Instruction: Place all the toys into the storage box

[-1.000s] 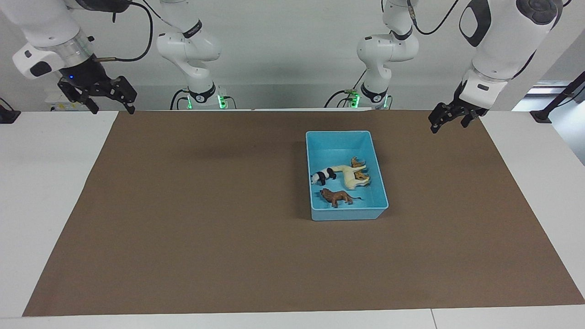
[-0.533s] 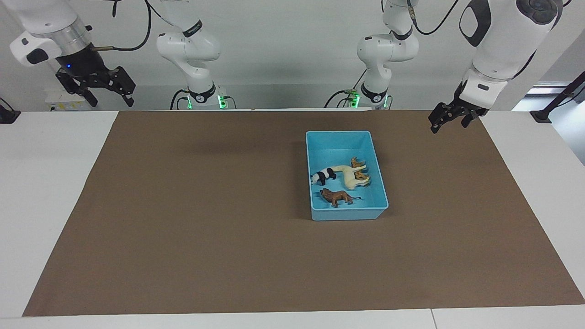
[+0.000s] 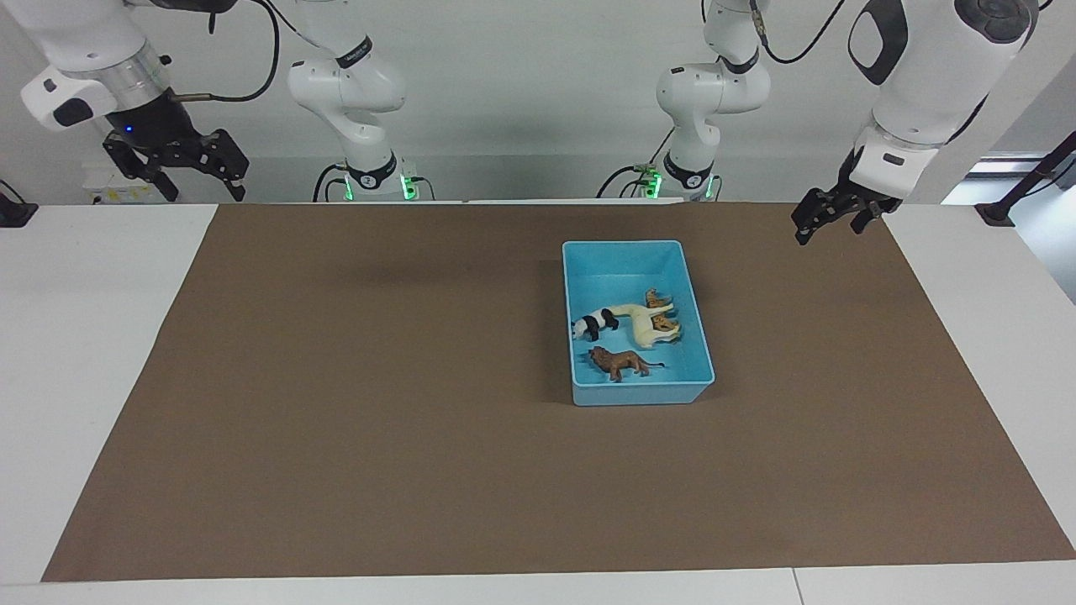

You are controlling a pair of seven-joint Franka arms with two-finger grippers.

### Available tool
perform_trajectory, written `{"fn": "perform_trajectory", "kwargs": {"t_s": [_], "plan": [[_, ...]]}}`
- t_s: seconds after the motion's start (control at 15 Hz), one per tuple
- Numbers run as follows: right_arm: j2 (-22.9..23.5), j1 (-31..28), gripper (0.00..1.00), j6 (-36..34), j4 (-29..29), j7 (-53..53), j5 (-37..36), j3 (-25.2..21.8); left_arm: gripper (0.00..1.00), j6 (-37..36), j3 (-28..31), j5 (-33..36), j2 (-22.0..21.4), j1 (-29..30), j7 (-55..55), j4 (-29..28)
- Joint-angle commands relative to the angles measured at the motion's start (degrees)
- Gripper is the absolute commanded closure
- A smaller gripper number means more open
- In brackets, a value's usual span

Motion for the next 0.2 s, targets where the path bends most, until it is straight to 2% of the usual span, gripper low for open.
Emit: {"fn": "perform_trajectory", "kwargs": {"t_s": [0.0,0.13], "plan": [[-1.09,-0.25,0.0,0.97,-1.78,-2.93,-1.12,-0.18,0.0,-0.18,0.57,-0.9,-0.81,-0.24,0.34,-0.34],[-1.26,-0.17,0.0,1.06,-1.87,-2.93,-1.12,-0.18,0.0,-0.18,0.57,-0.9,-0.81,-0.15,0.34,-0.34]]}}
